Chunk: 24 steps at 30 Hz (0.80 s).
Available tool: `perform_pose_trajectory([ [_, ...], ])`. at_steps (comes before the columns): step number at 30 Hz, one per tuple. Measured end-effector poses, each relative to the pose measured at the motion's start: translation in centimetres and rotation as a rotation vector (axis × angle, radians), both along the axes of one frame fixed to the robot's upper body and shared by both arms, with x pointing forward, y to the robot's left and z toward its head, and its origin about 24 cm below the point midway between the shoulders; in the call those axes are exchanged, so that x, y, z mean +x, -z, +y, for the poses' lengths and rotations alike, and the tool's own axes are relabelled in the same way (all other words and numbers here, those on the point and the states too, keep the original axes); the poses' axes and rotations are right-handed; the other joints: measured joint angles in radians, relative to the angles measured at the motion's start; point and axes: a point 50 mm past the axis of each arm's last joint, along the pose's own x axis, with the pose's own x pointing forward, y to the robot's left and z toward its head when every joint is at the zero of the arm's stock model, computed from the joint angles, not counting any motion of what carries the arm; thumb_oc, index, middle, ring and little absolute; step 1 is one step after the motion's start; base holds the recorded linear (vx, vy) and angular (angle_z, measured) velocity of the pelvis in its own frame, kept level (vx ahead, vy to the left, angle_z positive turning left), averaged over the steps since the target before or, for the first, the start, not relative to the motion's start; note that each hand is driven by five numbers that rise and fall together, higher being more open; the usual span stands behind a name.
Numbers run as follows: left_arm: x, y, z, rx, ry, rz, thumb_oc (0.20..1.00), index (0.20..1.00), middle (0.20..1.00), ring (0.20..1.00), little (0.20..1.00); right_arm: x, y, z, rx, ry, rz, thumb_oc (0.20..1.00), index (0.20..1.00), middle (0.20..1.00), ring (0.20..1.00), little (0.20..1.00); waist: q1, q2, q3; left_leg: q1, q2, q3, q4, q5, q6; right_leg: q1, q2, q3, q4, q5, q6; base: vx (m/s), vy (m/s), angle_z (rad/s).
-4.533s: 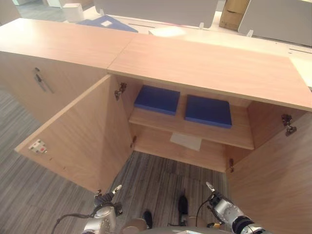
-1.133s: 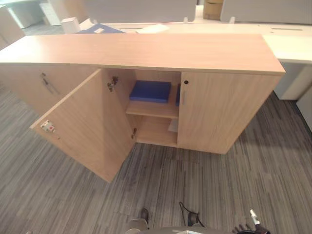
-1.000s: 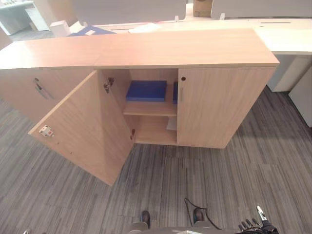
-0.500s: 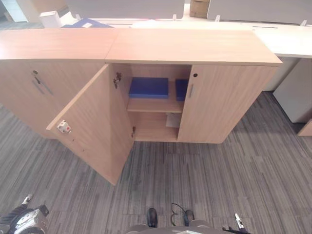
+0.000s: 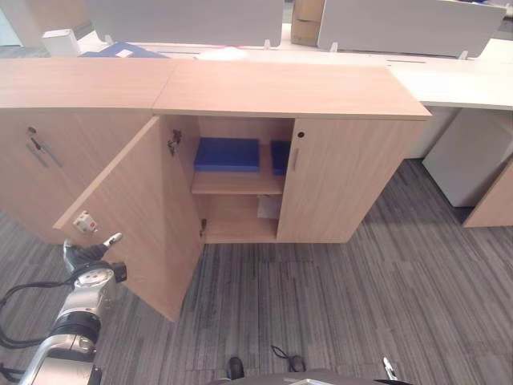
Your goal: Put the empty folder in the office cabinet
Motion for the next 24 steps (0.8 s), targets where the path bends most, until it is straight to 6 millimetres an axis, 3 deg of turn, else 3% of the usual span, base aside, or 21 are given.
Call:
perform_pose_trajectory([
  [4, 0.3, 0.9, -1.9, -0.036, 0.026, 0.019, 1.000, 1.000, 1.000, 1.000, 1.000, 0.0, 0.2, 0.6, 0.005, 0.011, 0.020, 1.000, 1.000, 1.000, 1.000, 1.000, 0.002, 0.000, 0.001, 0.011, 0.000, 0.008, 0.000, -0.001, 0.001, 0.010, -0.001, 0.006, 0.000, 0.000, 0.000, 0.00, -0.029, -0.02],
  [8, 1.1, 2.1, -6.0, -0.157, 0.071, -0.042, 1.000, 1.000, 1.000, 1.000, 1.000, -0.2, 0.4, 1.1, 0.011, 0.006, 0.038, 1.000, 1.000, 1.000, 1.000, 1.000, 0.012, -0.003, 0.002, 0.010, 0.001, 0.020, 0.000, -0.001, 0.001, 0.004, -0.002, 0.009, 0.005, -0.006, -0.009, 0.00, -0.011, 0.02],
  [9, 1.1, 2.1, -6.0, -0.157, 0.071, -0.042, 1.000, 1.000, 1.000, 1.000, 1.000, -0.2, 0.4, 1.1, 0.011, 0.006, 0.038, 1.000, 1.000, 1.000, 1.000, 1.000, 0.012, -0.003, 0.002, 0.010, 0.001, 0.020, 0.000, -0.001, 0.001, 0.004, -0.002, 0.009, 0.005, -0.006, -0.009, -0.01, -0.018, 0.08],
  [12, 1.8, 2.1, -12.6, -0.326, 0.230, -0.143, 1.000, 1.000, 1.000, 1.000, 1.000, 0.6, 0.5, 2.1, 0.024, -0.009, 0.031, 1.000, 1.000, 1.000, 1.000, 1.000, 0.014, -0.010, 0.005, -0.009, -0.001, 0.027, 0.000, -0.001, 0.000, -0.015, -0.004, 0.018, 0.014, -0.006, -0.008, -0.01, -0.034, 0.14],
  [13, 1.8, 2.1, -12.6, -0.326, 0.230, -0.143, 1.000, 1.000, 1.000, 1.000, 1.000, 0.6, 0.5, 2.1, 0.024, -0.009, 0.031, 1.000, 1.000, 1.000, 1.000, 1.000, 0.014, -0.010, 0.005, -0.009, -0.001, 0.027, 0.000, -0.001, 0.000, -0.015, -0.004, 0.018, 0.014, -0.006, -0.008, -0.01, -0.030, 0.08],
  [15, 1.8, 0.8, -19.0, -0.417, 0.554, -0.188, 1.000, 1.000, 1.000, 1.000, 1.000, 2.1, 0.5, 3.2, 0.036, -0.054, 0.009, 1.000, 1.000, 1.000, 1.000, 1.000, 0.008, -0.020, 0.011, -0.027, -0.002, 0.032, 0.000, -0.001, 0.000, -0.030, -0.001, 0.032, 0.014, -0.006, -0.007, -0.01, -0.017, 0.01],
  [16, 1.9, 0.2, -20.6, -0.448, 0.624, -0.210, 1.000, 1.000, 1.000, 1.000, 1.000, 2.7, 0.4, 3.4, 0.039, -0.060, -0.006, 1.000, 1.000, 1.000, 1.000, 1.000, 0.005, -0.026, 0.016, -0.034, -0.002, 0.034, 0.000, -0.001, 0.000, -0.036, -0.001, 0.033, 0.010, -0.006, -0.006, -0.01, -0.031, -0.03],
  [18, 1.8, -0.8, -22.8, -0.500, 0.768, -0.230, 1.000, 1.000, 1.000, 1.000, 1.000, 3.4, 0.4, 3.9, 0.048, -0.064, -0.016, 1.000, 1.000, 1.000, 1.000, 1.000, -0.003, -0.036, 0.025, -0.042, -0.001, 0.041, 0.000, -0.001, 0.000, -0.040, -0.001, 0.036, -0.007, -0.002, 0.002, 0.00, -0.014, -0.15],
  [22, 0.2, 0.2, -26.6, -0.609, 0.885, -0.154, 1.000, 1.000, 1.000, 1.000, 1.000, 3.9, 0.3, 4.0, 0.041, -0.078, -0.032, 1.000, 1.000, 1.000, 1.000, 1.000, -0.023, -0.023, 0.039, -0.041, 0.005, 0.046, 0.000, -0.001, 0.000, -0.036, 0.008, 0.044, 0.008, 0.013, 0.024, 0.00, -0.012, -0.18],
  [24, -0.1, 0.6, -27.0, -0.623, 0.878, -0.138, 1.000, 1.000, 1.000, 1.000, 1.000, 3.9, 0.3, 4.1, 0.041, -0.076, -0.031, 1.000, 1.000, 1.000, 1.000, 1.000, -0.030, -0.033, 0.034, -0.051, 0.003, 0.046, 0.000, -0.006, -0.008, -0.051, 0.001, 0.043, 0.015, 0.005, 0.013, 0.00, -0.007, 0.06],
])
